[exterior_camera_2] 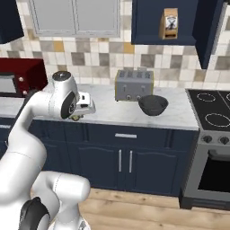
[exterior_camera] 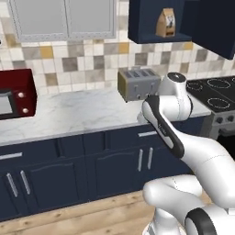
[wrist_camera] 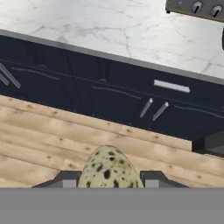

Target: Pick the egg and butter from the fridge and place them by the bowl for mixing.

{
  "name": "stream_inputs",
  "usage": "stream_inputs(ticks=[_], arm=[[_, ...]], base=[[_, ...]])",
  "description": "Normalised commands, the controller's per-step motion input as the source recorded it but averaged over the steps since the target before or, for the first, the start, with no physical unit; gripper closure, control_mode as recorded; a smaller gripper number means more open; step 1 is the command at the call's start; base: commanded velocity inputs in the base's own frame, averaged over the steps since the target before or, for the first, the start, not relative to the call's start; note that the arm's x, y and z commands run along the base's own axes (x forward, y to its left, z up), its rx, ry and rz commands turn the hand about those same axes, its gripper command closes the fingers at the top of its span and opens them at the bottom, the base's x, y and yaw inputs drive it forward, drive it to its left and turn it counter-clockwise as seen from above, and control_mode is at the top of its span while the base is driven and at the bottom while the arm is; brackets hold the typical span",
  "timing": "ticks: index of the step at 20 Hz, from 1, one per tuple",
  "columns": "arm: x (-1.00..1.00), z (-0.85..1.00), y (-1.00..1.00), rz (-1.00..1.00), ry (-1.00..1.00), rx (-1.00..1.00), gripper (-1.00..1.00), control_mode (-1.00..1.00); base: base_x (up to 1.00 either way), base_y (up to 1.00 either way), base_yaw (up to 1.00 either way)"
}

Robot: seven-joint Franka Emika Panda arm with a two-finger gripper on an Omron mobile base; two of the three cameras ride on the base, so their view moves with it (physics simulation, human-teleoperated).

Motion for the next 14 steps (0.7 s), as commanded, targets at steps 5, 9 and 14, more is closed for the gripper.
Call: stream_inputs(ticks=[5,9,14], arm=[[0.00,0.00,0.00,0.00,0.00,0.00,1.00,1.00],[0.00,0.00,0.00,0.00,0.00,0.00,1.00,1.00],[0.00,0.00,0.00,0.00,0.00,0.00,1.00,1.00]], base=[[0.60,-0.51,0.00],[0.60,-0.50,0.01],[0.61,-0.45,0.06]])
